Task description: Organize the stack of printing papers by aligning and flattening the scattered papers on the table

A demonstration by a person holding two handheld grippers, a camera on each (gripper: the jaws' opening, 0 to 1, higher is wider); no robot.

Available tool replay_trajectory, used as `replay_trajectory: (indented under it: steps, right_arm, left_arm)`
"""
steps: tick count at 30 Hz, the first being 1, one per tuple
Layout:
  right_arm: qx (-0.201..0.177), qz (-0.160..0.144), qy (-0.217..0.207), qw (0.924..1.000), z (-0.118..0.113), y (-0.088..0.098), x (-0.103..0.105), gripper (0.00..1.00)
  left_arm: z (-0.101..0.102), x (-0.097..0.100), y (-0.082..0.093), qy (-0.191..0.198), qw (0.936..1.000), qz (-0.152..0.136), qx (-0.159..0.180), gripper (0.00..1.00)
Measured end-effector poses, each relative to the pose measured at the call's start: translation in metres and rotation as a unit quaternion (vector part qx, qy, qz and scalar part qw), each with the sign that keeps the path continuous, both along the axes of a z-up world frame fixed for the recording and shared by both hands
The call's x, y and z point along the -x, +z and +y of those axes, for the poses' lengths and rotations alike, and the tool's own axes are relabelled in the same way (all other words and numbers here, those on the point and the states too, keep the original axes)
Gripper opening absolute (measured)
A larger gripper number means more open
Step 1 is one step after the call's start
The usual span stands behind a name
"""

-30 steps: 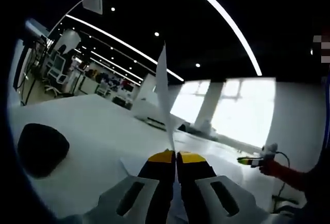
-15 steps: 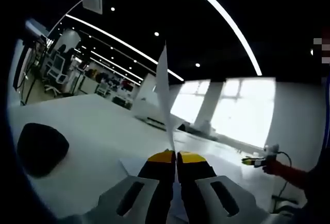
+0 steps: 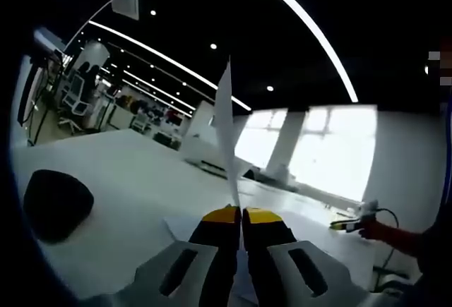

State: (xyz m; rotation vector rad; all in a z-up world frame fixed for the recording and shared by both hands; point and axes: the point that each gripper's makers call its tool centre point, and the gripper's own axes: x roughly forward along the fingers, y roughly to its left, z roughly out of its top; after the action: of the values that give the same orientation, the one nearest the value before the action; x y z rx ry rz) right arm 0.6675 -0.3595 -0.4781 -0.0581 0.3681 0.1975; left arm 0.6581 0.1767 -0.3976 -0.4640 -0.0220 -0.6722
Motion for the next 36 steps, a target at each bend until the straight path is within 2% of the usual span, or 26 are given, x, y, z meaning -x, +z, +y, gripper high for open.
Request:
replay_trajectory:
  steps: [13,17,30,33,36]
  right_arm:
    - [-0.004,0.005,-0.008,0.9999,-0.002,-0.002,-0.006,0.38]
    - [-0.011,0.017,-0.012,0.9997,0.002,-0.009,-0.009,0.4]
    - [-0.011,0.031,-0.025,0.9991,0.0,-0.012,-0.013,0.41]
    - [-0.013,0.032,-0.023,0.9991,0.0,-0.012,-0.015,0.31]
    - [-0.012,0.034,-0.028,0.999,0.002,-0.013,-0.018,0.3]
  left_arm:
    - [0.0,0.0,0.0,0.0,1.0,-0.001,-0.002,0.06]
    - [0.001,-0.001,0.0,0.0,1.0,-0.001,-0.001,0.06]
    - [0.0,-0.001,0.0,-0.002,1.0,-0.002,-0.001,0.06]
    - [-0.001,0.0,0.0,-0.003,1.0,-0.002,-0.001,0.06]
    - [-0.001,0.0,0.0,-0.004,1.0,-0.002,-0.001,0.06]
